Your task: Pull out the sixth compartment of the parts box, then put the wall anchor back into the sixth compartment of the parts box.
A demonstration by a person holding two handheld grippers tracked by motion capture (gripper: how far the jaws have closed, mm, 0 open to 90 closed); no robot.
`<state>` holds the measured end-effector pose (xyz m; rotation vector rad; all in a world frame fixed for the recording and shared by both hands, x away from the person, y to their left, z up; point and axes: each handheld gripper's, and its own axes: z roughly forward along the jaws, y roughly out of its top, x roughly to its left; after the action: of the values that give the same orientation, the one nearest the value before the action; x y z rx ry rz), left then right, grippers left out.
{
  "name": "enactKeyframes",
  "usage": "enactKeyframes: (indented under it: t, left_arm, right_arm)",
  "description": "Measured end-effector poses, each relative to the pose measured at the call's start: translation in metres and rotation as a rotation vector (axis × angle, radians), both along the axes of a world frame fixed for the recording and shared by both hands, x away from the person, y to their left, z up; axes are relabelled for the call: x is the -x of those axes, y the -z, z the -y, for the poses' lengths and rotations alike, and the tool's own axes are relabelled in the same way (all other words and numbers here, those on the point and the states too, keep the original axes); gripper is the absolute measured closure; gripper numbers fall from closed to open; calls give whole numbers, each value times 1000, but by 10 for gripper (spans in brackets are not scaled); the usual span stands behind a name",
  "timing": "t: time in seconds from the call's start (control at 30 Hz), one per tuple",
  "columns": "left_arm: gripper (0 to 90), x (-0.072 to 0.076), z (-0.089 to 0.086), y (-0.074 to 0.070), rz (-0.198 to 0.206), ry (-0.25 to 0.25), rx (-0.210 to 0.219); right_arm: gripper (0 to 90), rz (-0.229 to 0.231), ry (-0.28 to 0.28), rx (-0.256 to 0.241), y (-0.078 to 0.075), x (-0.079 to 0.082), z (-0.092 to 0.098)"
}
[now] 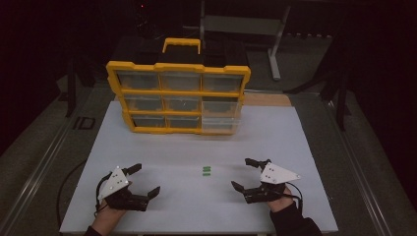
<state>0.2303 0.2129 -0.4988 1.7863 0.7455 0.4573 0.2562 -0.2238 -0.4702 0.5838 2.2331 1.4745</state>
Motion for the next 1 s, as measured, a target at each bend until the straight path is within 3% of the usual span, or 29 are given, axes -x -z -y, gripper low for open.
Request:
enactKeyframes:
  t: [0.2,0.43,0.57,0.67,0.8,0.93,1.0]
  left_arm:
    - [0,0,2,1,3,-5,-17]
    - [0,-1,7,1,-2,22,-29]
    - [0,-2,6,-1,-34,38,-4]
    - [0,-3,6,-4,-22,38,-15]
    - [0,-4,10,-10,-4,66,-50]
    - [0,-6,15,-17,-5,133,-19]
    - [0,-7,18,-22,-17,156,-27]
  right_arm:
    - [136,3,17,21,5,8,4]
    - [136,3,18,10,3,9,6]
    - [136,15,23,9,1,10,8]
    - [136,15,28,4,1,10,9]
    - [136,17,26,6,1,11,9]
    - [136,18,17,10,1,12,8]
    - [136,20,17,11,0,13,8]
